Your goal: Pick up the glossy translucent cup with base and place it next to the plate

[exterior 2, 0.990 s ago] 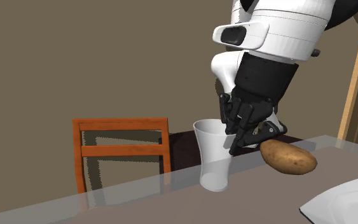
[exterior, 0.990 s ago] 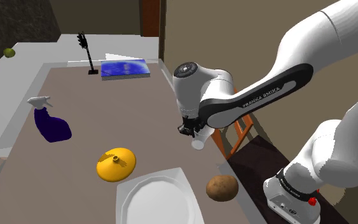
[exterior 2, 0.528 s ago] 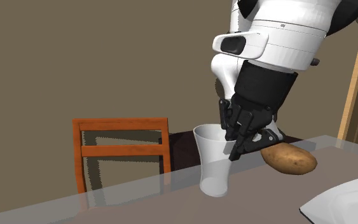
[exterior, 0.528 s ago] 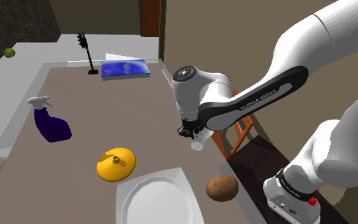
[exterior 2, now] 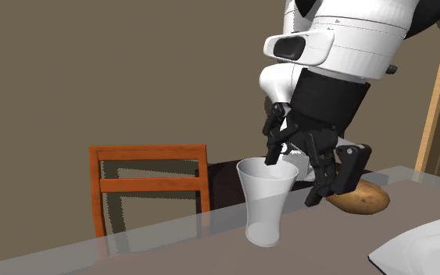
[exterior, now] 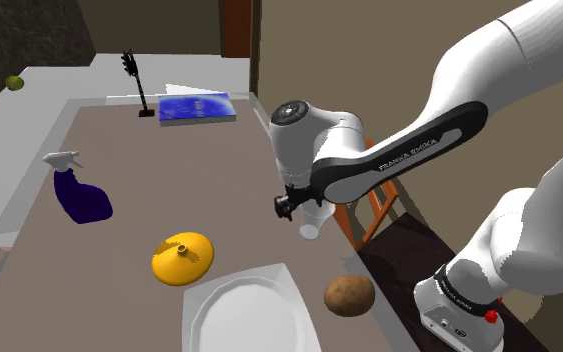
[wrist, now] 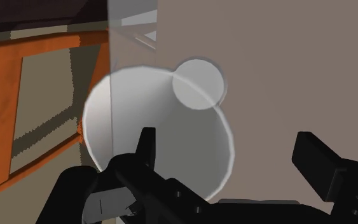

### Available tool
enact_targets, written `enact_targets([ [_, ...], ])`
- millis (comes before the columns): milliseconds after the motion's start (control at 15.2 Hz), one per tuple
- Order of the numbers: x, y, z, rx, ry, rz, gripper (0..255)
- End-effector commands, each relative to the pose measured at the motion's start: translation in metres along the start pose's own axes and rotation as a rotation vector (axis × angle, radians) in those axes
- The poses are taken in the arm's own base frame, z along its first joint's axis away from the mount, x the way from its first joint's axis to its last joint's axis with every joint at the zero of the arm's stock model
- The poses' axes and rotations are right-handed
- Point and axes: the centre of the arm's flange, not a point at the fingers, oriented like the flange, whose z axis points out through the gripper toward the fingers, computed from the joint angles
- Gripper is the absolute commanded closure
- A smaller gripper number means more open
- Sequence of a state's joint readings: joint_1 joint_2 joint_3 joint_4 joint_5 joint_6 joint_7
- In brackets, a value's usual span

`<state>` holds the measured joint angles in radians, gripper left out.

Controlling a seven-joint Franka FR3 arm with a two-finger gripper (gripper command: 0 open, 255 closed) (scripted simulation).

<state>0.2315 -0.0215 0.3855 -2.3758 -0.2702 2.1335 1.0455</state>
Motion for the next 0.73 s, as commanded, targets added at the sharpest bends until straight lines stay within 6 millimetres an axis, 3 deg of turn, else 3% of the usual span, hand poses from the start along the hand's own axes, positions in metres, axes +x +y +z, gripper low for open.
enact_targets([
  [0,0.0,0.001,-0.019,-0.001,0.0,0.0,0],
  [132,0.0,0.001,-0.043,-0.001,0.0,0.0,0],
  [660,0.0,0.001,-0.043,-0.001,0.0,0.0,0],
])
